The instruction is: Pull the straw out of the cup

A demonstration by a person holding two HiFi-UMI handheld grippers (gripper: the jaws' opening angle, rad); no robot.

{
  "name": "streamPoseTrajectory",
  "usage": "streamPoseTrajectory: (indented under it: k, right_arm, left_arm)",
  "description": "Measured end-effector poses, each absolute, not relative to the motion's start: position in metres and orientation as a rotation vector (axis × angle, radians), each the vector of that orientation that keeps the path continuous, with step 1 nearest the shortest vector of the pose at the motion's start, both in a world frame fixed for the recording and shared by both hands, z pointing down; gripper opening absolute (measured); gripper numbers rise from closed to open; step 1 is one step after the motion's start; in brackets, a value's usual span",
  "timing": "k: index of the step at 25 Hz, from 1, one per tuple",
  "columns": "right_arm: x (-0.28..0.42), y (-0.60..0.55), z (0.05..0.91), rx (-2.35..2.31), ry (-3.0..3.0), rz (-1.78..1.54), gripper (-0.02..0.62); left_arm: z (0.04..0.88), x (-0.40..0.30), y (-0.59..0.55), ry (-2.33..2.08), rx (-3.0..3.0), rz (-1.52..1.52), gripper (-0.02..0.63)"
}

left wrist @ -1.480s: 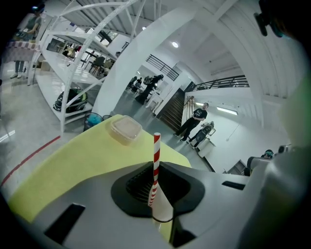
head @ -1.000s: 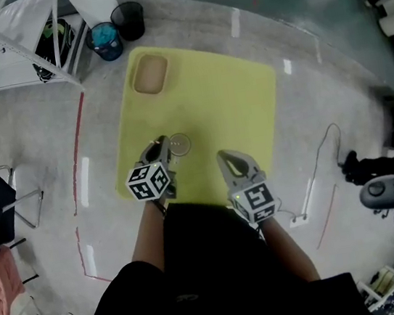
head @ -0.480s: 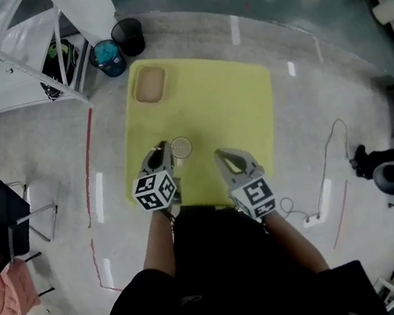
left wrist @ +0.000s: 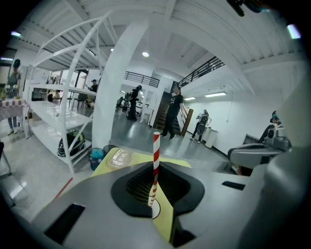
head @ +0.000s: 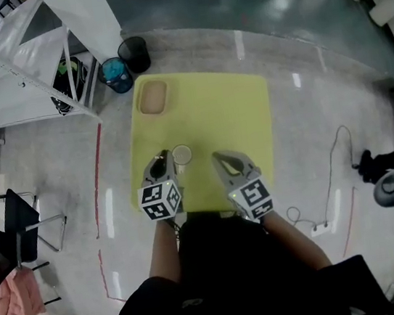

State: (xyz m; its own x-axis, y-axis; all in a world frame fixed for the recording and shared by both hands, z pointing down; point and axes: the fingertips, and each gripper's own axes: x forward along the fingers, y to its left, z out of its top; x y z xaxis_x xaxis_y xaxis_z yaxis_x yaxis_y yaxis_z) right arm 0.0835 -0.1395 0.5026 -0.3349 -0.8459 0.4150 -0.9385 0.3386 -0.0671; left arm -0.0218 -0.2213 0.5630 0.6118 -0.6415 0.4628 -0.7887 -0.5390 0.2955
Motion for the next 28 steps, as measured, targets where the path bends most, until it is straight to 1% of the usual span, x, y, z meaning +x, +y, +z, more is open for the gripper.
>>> streamPoseTrajectory:
  k: [10,28]
  right_arm:
    - [0.093,-0.129,0.471,1.664,-2.357,0.351,0.017]
    - [0.094,-0.127,0.458,1.695,-2.373,0.276,0.015]
  left_arm:
    - [0.508,-0.002,-0.198,-1.152,2.472,0.385,0.064]
    - [0.499,0.001,-0.189,-1.142,2.505,0.392,0.064]
